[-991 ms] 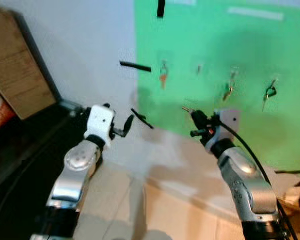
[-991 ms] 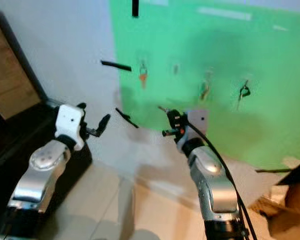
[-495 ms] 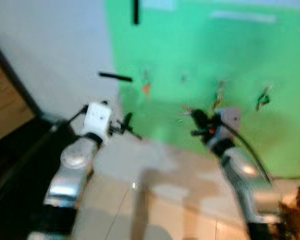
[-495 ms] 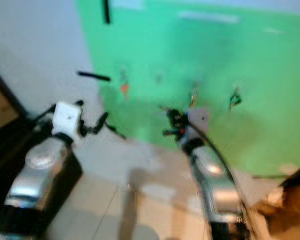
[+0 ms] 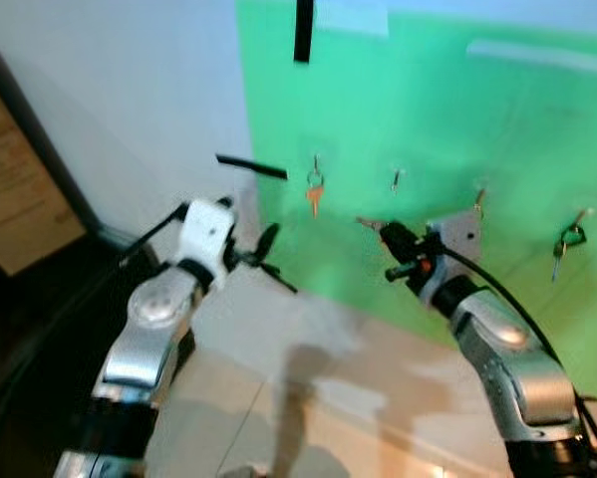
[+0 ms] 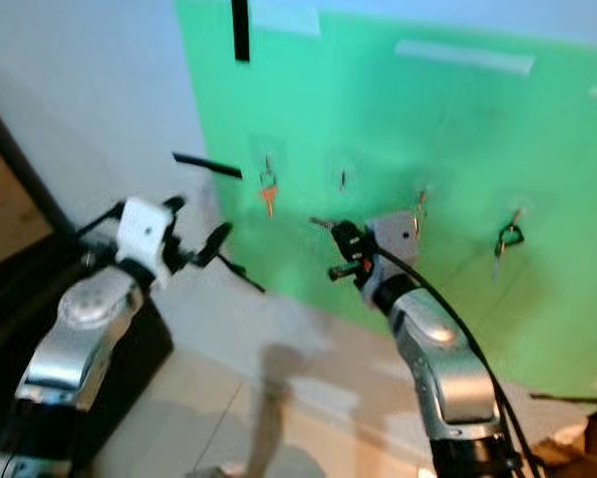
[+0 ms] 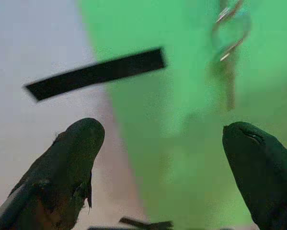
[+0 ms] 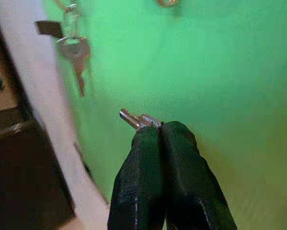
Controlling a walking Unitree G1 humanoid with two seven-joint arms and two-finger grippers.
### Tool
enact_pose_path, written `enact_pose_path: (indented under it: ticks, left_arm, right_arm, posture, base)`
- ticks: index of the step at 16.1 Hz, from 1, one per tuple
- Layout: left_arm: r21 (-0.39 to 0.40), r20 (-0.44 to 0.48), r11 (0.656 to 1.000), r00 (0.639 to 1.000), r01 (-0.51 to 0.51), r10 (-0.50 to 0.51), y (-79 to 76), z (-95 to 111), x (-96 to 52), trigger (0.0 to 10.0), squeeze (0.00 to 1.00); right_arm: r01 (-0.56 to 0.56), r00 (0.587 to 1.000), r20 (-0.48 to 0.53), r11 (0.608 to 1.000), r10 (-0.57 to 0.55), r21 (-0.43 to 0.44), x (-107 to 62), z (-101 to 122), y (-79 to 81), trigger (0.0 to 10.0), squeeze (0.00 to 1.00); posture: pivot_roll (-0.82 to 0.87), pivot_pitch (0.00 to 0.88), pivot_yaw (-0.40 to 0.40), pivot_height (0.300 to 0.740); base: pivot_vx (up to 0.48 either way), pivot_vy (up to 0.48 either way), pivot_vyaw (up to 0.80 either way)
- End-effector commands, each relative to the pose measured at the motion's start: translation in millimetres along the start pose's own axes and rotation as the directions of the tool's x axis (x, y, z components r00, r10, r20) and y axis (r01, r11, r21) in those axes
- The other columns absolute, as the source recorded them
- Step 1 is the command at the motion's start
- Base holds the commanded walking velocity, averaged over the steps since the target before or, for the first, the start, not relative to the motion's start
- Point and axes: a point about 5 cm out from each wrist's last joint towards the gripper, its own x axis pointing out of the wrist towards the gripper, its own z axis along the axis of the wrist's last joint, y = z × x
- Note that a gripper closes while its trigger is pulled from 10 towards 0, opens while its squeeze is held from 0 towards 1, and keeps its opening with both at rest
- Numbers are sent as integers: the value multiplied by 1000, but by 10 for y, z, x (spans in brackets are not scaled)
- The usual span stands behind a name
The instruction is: Hang keys on a hook
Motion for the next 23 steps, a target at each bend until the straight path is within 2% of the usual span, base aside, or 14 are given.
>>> enact_pose_path:
  ticks: [1, 4, 8, 13, 16, 23]
  left_arm:
    - [-11, 39, 999, 998, 48, -47, 38, 82, 6, 10000, 0]
    - [-35, 61, 988, 987, 149, -147, 12, 157, 90, 10000, 0]
    - [-81, 89, 958, 959, 275, -267, -135, 228, 265, 10000, 0]
    - [-125, 94, 952, 959, 279, -268, -138, 196, 355, 10000, 0]
    - [-73, 10, 952, 955, 296, -296, -176, 63, 385, 10000, 0]
    - [-45, -19, 944, 945, 327, -328, -230, 7, 404, 10000, 0]
  right_arm:
    - [-66, 998, 22, 998, 66, -4, 9, 75, 96, 10000, 0]
    - [-136, 990, 29, 991, 136, -15, 20, 137, 160, 10000, 0]
    - [-227, 972, 50, 974, 228, -16, -8, 245, 250, 10000, 0]
    - [-287, 955, 76, 958, 286, 0, -50, 323, 317, 10000, 0]
    - [-323, 943, 94, 946, 320, 13, -66, 372, 373, 10000, 0]
    - [-314, 947, 70, 949, 313, 15, -51, 343, 340, 10000, 0]
  posture:
    - [-89, 0, 27, 740]
    - [-90, 0, 22, 740]
    - [-101, 0, 30, 740]
    - [-111, 0, 37, 740]
    - [-112, 0, 40, 740]
    - [-112, 0, 47, 740]
  base:
    - [0, 0, 0]
    - [0, 0, 0]
    - [0, 0, 0]
    - [0, 0, 0]
    - [0, 0, 0]
    - [0, 0, 0]
